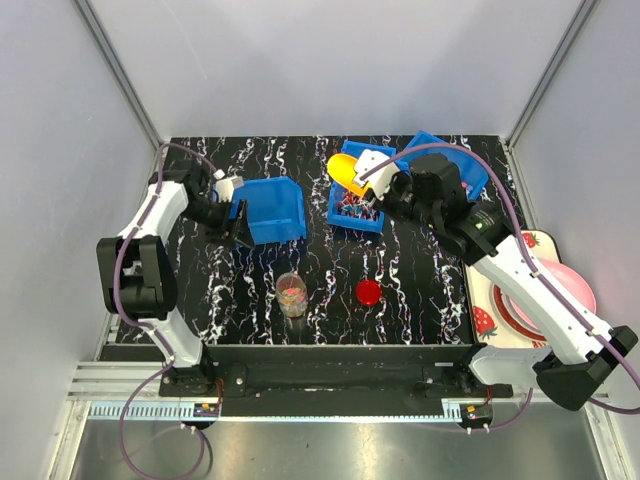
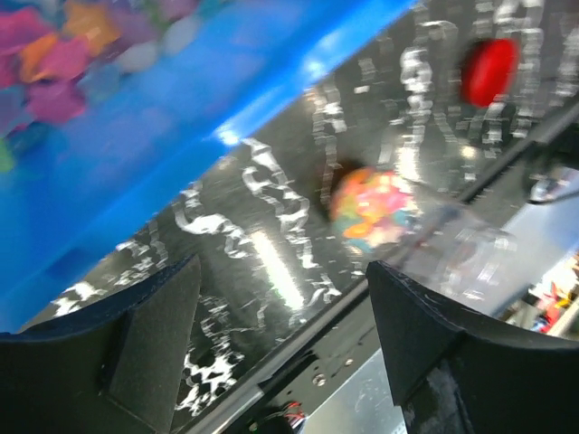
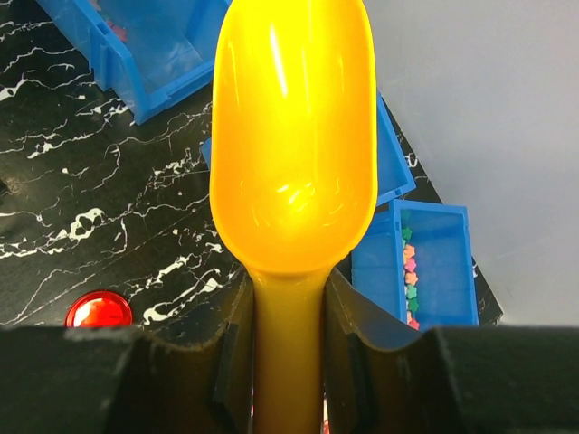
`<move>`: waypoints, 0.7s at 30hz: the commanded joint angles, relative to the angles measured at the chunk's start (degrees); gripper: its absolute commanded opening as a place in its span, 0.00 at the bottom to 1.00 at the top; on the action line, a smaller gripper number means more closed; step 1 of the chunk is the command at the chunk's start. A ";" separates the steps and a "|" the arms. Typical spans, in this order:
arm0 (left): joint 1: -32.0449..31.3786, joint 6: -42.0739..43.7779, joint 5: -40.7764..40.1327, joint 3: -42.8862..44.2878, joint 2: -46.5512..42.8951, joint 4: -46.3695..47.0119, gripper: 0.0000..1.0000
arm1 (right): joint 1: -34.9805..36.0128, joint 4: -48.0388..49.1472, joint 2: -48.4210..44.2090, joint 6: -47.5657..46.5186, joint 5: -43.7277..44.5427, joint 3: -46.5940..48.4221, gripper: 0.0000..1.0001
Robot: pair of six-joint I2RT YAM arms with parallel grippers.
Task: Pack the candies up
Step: Move the storage box to the center of the board.
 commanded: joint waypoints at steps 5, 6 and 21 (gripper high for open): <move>-3.87 -5.30 -15.08 1.08 3.25 11.40 0.77 | -0.27 3.60 -1.92 1.12 0.22 -0.56 0.00; -4.49 -5.66 -16.40 1.70 4.04 12.72 0.77 | -0.27 3.60 -2.18 1.12 0.40 -0.65 0.00; -11.18 -17.95 -25.37 29.55 23.73 14.58 0.77 | -0.27 4.13 -3.24 -0.28 3.47 -1.18 0.00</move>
